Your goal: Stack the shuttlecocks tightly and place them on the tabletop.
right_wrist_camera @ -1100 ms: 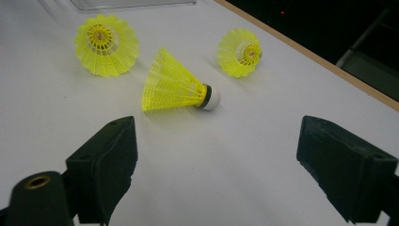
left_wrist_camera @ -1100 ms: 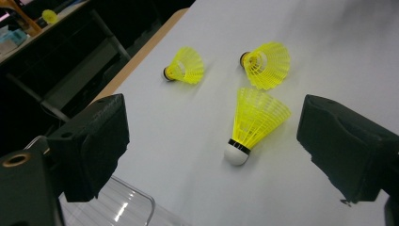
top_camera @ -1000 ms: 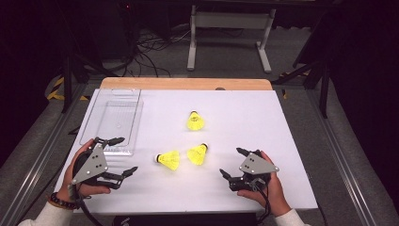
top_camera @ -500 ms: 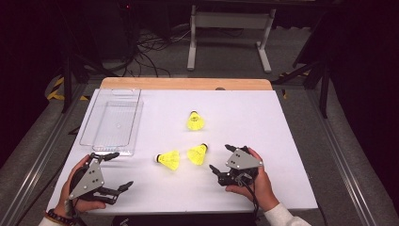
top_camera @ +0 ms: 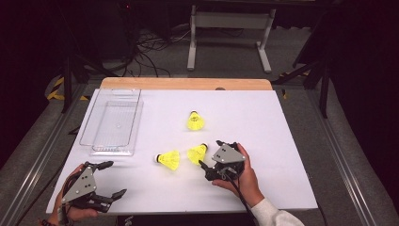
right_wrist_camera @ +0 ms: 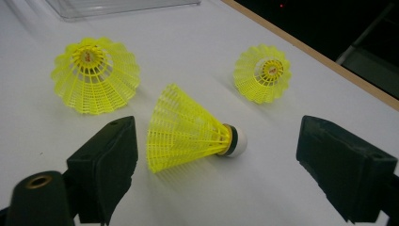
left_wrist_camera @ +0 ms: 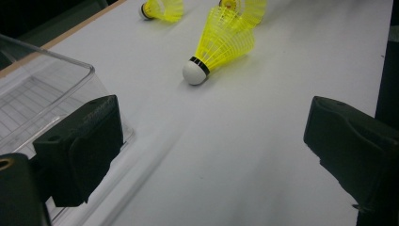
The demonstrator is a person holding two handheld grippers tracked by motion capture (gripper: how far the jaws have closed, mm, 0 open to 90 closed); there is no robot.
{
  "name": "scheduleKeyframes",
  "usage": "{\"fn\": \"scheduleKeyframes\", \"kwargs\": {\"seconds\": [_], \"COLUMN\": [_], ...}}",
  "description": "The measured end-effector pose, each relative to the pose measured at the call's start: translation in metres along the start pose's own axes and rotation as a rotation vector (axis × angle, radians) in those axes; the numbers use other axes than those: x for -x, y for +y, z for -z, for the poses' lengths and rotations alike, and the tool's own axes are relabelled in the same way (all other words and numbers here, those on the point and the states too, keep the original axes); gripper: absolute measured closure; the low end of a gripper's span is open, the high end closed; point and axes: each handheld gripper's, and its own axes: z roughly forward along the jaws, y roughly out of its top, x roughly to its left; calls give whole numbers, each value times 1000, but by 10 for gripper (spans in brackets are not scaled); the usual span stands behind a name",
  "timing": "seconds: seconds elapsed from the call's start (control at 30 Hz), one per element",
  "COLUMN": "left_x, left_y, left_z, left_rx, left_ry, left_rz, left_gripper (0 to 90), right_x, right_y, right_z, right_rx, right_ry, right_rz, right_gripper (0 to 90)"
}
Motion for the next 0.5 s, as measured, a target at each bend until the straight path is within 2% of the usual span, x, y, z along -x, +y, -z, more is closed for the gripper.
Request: {"fn": "scheduleKeyframes", "kwargs": {"seconds": [0.23,0.5], "left_x": [-7,-9], "left_y": [-3,-3], "left_z": [2,5], "left_rx": [21,29], "left_ry": [6,14], "left_rz": [20,13], "left_gripper": [65,66], "right_x": [-7,-12], "right_y": [3,7], "right_z": [-8,-16], "right_rx": [-5,-7], "right_ry": [16,27], "right_rz": [16,26], "right_gripper": [152,164]}}
